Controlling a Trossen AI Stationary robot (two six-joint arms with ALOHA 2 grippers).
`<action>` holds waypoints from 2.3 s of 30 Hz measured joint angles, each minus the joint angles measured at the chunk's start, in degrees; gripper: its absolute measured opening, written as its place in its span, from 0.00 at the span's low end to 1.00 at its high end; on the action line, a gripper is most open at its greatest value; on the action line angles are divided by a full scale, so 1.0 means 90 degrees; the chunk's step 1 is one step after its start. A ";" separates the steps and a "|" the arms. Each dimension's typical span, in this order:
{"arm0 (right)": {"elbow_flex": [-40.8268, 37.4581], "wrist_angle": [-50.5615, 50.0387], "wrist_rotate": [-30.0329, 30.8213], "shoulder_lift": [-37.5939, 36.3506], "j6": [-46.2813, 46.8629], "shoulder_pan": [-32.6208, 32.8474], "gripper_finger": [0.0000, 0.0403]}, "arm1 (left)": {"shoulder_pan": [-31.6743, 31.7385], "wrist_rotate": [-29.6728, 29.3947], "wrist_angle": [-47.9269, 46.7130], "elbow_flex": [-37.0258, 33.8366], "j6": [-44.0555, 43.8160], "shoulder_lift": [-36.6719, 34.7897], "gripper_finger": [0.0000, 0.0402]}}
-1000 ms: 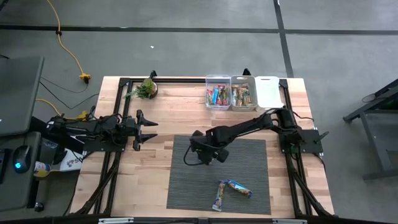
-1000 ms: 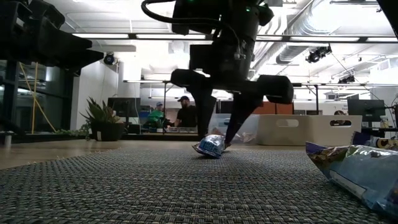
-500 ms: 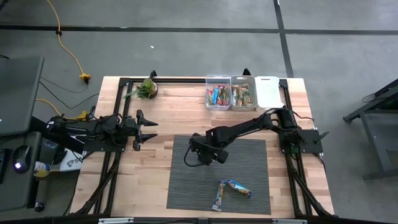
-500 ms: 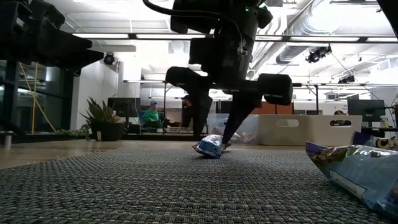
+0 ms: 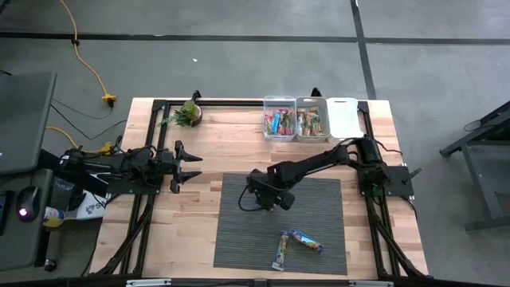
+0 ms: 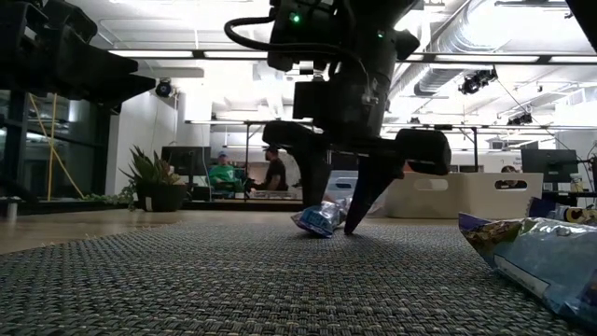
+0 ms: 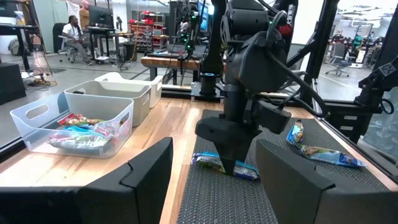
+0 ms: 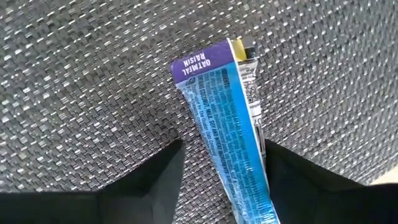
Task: Pick and place Granola Bars by type
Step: Put the blue granola bar into the white bin
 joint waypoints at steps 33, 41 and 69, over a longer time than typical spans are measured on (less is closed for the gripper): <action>0.0644 0.0145 0.0496 0.0010 0.1676 0.0169 0.16 | 0.0001 0.0000 0.0000 0.0001 0.0000 0.0000 0.57; 0.1692 -0.0100 0.0653 0.0008 0.2834 0.0270 0.15 | -0.0001 0.0000 0.0000 0.0001 0.0002 0.0000 0.57; 0.4885 0.0201 -0.1601 -0.0012 0.4673 0.0052 0.15 | -0.0001 0.0000 0.0000 0.0000 0.0001 0.0000 0.57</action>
